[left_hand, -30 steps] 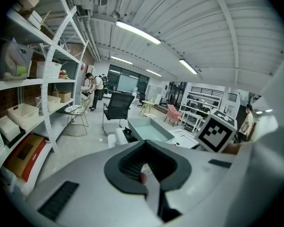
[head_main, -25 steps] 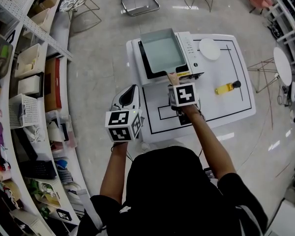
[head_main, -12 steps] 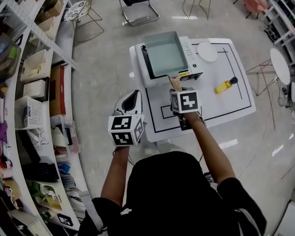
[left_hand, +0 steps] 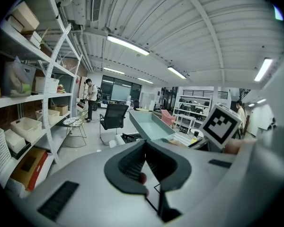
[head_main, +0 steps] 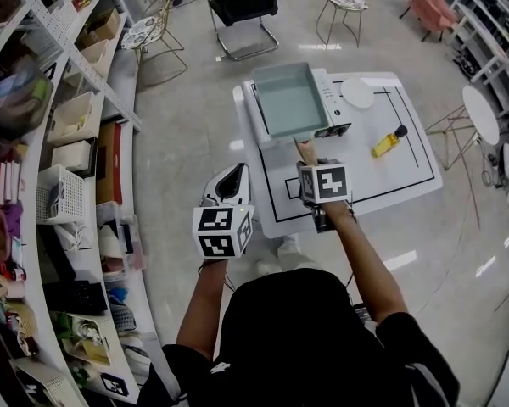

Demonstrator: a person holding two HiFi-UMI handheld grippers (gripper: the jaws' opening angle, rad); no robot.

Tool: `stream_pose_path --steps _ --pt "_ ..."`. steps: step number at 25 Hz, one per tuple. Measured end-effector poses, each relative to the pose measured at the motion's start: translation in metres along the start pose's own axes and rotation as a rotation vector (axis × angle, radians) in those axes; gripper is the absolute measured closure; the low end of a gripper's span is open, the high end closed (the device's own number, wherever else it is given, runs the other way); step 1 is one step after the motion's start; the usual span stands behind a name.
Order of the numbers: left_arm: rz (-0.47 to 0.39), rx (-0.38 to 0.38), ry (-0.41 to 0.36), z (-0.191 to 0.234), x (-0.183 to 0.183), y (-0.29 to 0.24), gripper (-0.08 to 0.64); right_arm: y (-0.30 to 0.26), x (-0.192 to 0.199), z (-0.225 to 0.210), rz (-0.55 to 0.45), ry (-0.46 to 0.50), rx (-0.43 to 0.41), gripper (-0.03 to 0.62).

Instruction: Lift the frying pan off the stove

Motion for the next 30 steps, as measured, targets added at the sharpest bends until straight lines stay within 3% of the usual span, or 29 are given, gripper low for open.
stream_pose_path --steps 15,30 --pt "-0.038 0.002 -0.012 -0.001 0.018 0.063 0.548 0.047 0.030 0.036 -0.055 0.006 0.022 0.491" --pt "-0.052 0.013 -0.009 -0.031 0.013 0.059 0.549 0.072 0.040 0.022 -0.057 0.016 0.003 0.491"
Point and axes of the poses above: the fingertips, and each gripper's own axes: y backward along the fingers, z to its left, x out of its underside, the point moved 9 cm from there along y, backward along the fingers, and after that the axes turned 1 degree about z, right-handed, at the moved point
